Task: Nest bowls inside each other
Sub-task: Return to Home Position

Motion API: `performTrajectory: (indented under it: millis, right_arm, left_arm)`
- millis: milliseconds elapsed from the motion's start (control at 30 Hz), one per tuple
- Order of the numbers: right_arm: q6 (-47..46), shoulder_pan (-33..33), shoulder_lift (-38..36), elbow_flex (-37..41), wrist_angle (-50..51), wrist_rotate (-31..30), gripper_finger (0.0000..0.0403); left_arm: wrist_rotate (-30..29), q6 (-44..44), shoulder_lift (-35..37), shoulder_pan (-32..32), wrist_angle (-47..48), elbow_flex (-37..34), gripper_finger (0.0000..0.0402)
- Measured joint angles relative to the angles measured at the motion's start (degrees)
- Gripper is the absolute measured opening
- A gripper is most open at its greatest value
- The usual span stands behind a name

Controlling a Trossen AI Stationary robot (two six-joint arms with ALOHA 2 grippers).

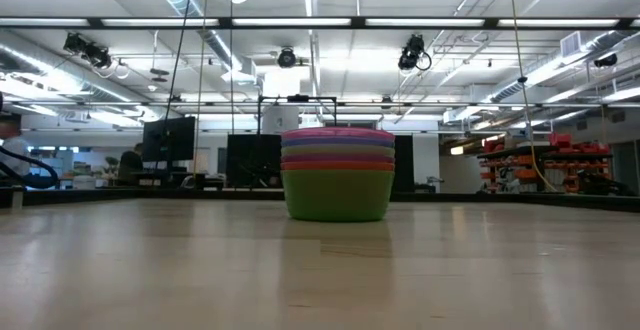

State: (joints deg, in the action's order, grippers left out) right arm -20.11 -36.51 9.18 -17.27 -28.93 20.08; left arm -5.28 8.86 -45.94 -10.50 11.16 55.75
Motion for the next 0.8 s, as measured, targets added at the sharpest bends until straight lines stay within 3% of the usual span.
performTrajectory:
  millis: [600,800]
  right_arm:
    - [3.16,0.00,-7.05,-1.25,3.44,-0.02,0.0081]
    - [3.33,0.00,-9.11,-1.25,7.37,-0.04,0.0081]
  left_arm:
    - [-2.88,-0.52,12.11,0.04,5.85,0.00,0.0025]
    - [-4.08,1.05,17.86,0.04,11.70,0.00,0.0036]
